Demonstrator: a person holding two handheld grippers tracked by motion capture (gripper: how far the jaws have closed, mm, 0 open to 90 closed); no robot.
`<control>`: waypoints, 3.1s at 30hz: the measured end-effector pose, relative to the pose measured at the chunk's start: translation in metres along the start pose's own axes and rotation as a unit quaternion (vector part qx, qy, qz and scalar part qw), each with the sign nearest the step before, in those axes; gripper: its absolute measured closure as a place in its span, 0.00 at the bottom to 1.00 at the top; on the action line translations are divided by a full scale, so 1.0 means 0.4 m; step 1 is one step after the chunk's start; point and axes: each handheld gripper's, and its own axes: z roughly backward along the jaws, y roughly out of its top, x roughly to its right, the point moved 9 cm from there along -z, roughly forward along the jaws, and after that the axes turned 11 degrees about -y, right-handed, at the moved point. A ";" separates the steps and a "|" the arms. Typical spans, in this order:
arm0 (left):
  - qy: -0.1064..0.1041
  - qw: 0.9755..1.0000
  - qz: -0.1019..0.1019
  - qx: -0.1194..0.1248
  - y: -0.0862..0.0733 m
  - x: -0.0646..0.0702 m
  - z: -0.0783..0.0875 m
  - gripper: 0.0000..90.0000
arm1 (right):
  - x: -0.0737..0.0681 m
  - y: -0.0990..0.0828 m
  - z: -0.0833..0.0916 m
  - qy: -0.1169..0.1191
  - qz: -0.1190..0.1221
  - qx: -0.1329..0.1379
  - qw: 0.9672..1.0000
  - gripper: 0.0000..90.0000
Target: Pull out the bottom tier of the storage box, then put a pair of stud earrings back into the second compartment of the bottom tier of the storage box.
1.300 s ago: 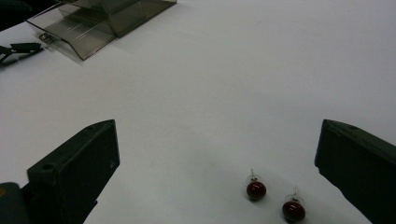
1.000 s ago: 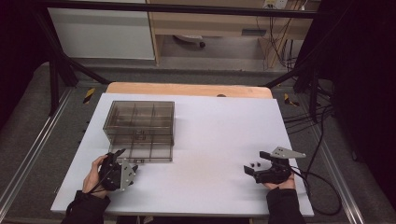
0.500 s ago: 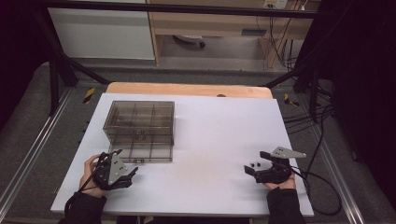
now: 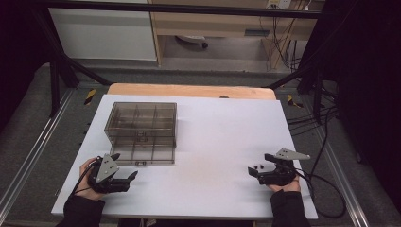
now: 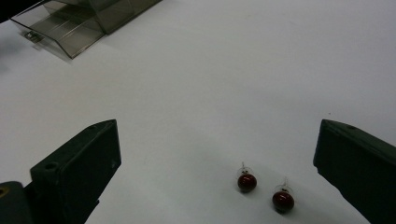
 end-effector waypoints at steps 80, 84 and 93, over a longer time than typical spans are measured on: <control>-0.025 0.993 0.116 0.002 -0.062 -0.060 0.043 0.05 | 0.024 -0.040 -0.039 -0.061 0.059 -0.112 0.990 0.79; -0.026 0.993 0.116 0.003 -0.061 -0.059 0.043 0.06 | 0.025 -0.041 -0.041 -0.065 0.062 -0.113 0.990 0.82; -0.027 0.993 0.116 0.002 -0.062 -0.058 0.042 0.05 | 0.027 -0.042 -0.044 -0.064 0.062 -0.115 0.989 0.86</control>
